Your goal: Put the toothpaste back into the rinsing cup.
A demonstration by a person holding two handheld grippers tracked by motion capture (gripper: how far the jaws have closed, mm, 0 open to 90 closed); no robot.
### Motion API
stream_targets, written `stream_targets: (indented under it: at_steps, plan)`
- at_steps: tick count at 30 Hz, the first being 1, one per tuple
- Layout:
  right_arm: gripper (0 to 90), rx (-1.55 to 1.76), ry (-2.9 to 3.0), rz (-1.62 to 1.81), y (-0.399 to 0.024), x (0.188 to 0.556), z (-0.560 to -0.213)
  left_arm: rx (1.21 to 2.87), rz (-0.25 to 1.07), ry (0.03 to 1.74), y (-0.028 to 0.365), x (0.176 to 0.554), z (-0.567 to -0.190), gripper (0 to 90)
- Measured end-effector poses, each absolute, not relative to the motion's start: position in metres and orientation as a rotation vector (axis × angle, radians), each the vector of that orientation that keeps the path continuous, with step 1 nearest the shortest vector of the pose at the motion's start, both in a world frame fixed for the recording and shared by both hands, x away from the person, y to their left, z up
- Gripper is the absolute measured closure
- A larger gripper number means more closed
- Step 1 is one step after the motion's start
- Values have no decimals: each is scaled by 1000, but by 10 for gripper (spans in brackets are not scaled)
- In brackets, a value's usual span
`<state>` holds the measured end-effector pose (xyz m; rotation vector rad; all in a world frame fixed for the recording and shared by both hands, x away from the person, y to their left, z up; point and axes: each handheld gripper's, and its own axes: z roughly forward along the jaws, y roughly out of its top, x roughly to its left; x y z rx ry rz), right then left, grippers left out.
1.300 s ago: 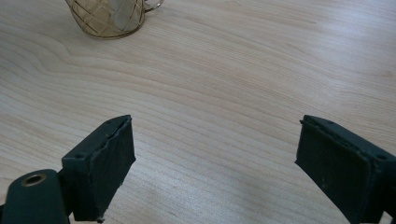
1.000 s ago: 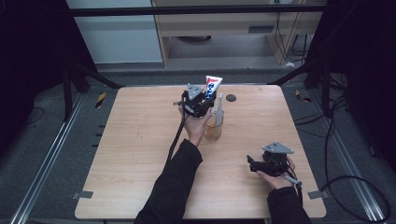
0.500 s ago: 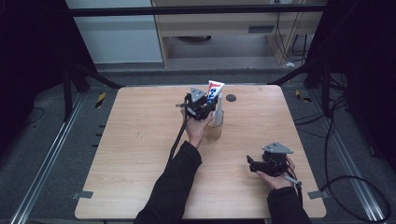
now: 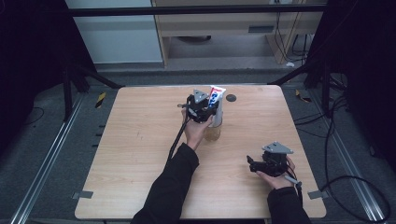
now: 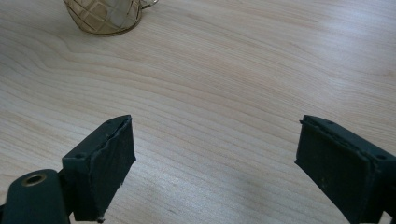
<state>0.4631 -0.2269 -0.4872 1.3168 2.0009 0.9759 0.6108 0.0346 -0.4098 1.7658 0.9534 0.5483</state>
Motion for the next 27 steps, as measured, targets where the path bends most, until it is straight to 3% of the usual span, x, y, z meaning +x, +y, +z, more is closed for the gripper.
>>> stream_targets:
  at_steps: [27]
  plan:
    - [119, 1319, 1999, 972, -225, 463, -487, 1931, 556, 915, 52, 586, -428, 562]
